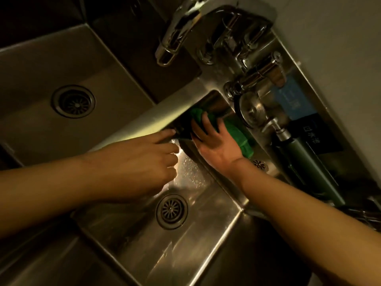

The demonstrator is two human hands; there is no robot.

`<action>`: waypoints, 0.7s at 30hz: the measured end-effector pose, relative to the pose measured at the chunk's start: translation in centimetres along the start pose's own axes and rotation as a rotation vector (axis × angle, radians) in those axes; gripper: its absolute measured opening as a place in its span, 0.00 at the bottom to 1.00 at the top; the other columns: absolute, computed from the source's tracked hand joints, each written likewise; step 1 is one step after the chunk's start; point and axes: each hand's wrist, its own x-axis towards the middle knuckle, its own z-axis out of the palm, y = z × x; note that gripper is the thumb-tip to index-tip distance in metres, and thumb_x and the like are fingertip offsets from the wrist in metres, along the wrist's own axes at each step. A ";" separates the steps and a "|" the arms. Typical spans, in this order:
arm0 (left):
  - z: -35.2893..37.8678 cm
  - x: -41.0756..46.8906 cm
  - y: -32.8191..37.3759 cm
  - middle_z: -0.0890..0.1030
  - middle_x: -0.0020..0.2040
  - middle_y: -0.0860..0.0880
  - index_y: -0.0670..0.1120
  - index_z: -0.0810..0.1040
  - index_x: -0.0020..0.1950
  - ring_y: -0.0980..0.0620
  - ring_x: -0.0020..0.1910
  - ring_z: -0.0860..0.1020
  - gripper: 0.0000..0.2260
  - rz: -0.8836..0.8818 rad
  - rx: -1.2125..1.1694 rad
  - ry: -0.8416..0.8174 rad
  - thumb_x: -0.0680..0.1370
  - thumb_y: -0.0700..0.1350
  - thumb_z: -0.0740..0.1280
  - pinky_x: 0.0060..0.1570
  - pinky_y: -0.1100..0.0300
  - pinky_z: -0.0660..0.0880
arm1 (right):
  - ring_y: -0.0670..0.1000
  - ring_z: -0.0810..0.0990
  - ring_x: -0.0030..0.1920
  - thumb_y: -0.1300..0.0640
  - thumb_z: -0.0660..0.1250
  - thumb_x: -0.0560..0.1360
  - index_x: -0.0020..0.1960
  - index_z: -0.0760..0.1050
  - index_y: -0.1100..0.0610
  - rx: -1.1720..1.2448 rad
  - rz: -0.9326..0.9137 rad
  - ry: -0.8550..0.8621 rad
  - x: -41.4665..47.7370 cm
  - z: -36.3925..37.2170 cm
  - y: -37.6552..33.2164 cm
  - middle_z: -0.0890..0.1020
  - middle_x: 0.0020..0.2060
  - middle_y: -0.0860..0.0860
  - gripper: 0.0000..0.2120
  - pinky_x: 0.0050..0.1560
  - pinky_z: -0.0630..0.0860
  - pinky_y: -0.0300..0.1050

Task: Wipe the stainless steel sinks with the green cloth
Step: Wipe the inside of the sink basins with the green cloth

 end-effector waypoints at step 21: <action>1.3 0.4 0.1 0.82 0.42 0.43 0.46 0.83 0.41 0.37 0.54 0.81 0.19 -0.078 0.000 0.017 0.73 0.58 0.61 0.75 0.37 0.57 | 0.70 0.50 0.79 0.54 0.49 0.86 0.79 0.61 0.64 -0.153 -0.436 -0.648 -19.4 9.2 -4.2 0.56 0.80 0.61 0.25 0.74 0.58 0.68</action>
